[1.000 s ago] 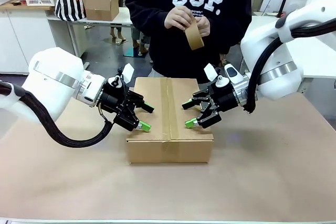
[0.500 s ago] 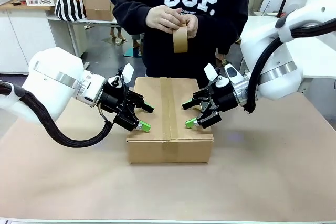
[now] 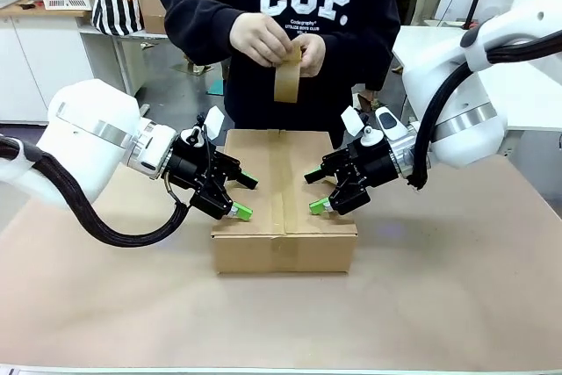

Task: Pack the gift set into the box.
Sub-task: Press and hold the closed box until the human finishes sealing it.

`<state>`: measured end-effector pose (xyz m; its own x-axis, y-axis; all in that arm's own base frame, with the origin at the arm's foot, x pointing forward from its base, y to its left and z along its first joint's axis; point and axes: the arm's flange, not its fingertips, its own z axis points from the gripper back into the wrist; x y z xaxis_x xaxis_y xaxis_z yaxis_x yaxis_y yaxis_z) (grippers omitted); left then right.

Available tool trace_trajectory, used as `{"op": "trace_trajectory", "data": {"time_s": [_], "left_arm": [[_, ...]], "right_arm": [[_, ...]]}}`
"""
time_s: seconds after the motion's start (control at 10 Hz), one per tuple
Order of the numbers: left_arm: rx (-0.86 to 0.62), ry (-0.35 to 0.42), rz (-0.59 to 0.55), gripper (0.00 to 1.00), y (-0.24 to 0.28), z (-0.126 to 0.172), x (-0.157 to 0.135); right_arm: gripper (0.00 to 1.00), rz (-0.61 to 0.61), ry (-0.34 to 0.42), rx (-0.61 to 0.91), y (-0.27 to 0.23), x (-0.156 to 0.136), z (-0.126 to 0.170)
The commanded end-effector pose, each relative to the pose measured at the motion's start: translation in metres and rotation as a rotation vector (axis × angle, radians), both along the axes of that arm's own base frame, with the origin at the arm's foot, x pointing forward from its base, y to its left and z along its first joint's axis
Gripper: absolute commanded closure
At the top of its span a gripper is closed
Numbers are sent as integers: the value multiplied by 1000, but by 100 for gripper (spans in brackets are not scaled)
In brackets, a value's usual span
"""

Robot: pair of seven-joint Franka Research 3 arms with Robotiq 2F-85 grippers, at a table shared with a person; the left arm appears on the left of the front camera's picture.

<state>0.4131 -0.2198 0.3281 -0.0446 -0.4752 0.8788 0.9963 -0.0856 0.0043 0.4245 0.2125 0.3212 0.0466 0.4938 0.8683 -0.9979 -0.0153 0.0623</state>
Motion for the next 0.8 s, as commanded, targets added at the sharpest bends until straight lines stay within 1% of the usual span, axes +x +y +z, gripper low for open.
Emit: {"op": "trace_trajectory", "data": {"time_s": [0.0,0.7], "left_arm": [[-5,15,0,0,1,-2,-1],[-5,15,0,0,1,-2,-1]], "right_arm": [[0,2,1,-8,-1,-3,-2],[0,2,1,-8,-1,-3,-2]]}}
